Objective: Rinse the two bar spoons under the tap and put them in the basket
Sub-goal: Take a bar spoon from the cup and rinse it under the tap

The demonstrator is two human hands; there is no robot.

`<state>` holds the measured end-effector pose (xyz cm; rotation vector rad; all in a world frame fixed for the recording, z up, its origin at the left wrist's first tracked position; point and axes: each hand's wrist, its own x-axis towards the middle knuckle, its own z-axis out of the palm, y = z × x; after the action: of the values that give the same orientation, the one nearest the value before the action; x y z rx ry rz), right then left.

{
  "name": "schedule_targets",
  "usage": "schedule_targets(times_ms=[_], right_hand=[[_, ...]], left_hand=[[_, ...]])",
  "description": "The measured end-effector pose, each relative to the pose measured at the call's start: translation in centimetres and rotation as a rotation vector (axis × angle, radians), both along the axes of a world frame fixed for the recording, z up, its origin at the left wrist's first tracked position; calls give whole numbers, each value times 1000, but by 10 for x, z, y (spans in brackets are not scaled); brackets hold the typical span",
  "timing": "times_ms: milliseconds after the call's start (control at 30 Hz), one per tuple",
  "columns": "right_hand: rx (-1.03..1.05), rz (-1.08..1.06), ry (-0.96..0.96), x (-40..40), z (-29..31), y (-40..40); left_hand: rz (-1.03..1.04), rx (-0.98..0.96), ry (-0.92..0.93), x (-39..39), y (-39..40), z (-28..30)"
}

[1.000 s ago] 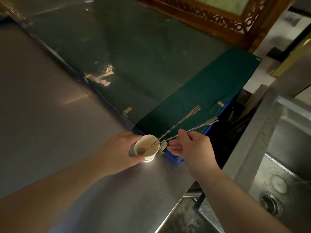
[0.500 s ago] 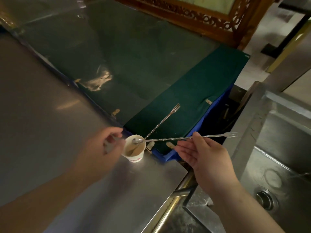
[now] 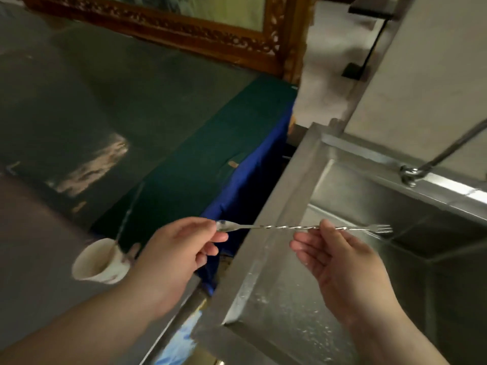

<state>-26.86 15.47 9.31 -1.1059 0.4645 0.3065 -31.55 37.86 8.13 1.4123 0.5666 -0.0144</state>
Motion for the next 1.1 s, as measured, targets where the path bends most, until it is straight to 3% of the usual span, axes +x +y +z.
schedule_targets(times_ms=[533, 1100], right_hand=[[9, -385, 112, 59, -27, -258], [128, -624, 165, 95, -88, -343]], left_hand=[[-217, -176, 80, 146, -271, -34], [-344, -104, 143, 233, -387, -90]])
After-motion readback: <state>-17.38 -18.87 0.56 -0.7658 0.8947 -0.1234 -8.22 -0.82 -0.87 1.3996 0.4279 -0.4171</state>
